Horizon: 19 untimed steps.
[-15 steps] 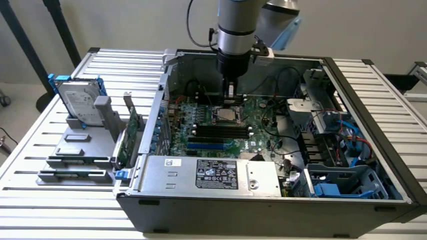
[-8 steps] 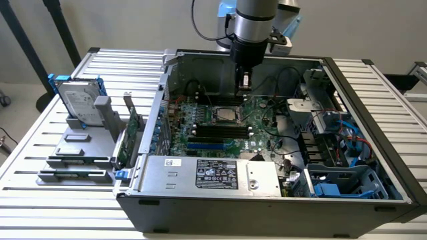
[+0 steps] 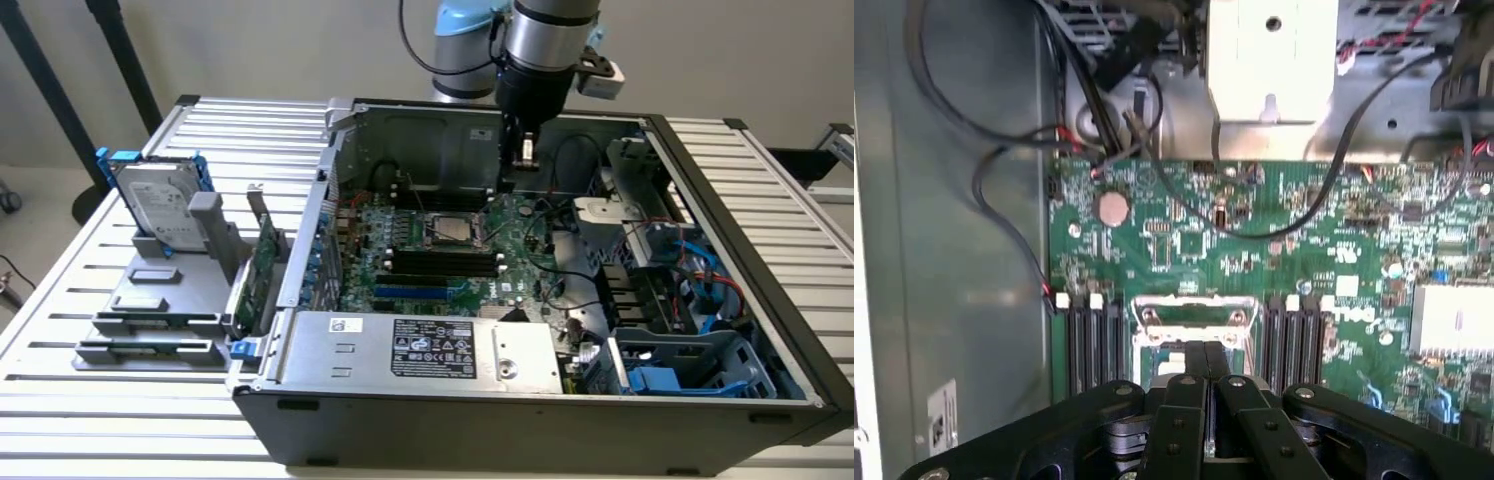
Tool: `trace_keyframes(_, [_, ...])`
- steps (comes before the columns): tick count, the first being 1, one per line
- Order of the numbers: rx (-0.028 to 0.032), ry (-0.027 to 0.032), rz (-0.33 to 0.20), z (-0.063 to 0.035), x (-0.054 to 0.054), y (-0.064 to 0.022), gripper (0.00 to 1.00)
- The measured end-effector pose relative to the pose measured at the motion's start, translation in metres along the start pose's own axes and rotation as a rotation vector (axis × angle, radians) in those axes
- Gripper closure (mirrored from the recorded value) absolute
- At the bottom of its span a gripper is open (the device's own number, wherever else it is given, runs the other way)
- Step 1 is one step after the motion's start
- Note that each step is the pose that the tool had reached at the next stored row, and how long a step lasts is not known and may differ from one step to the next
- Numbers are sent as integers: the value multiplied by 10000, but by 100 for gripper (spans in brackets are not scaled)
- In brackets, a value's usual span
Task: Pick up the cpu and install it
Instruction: 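Close the cpu cover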
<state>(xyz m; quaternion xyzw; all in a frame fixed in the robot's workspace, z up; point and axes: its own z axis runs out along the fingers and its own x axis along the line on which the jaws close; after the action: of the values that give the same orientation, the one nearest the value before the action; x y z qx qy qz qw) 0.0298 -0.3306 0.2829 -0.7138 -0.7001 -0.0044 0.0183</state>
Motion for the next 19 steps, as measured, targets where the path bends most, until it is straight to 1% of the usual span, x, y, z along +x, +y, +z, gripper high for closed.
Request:
trace_keyframes(4, [1,16,-20,-4,0,161,89])
trace_keyframes(7, [1,19,-34,0,0,233,89])
trace_keyframes(10, [2,17,-51,45,-1,260,89])
trace_keyframes(17, [3,18,-87,172,-5,272,89])
trace_keyframes(19, [1,29,-89,208,-6,272,89])
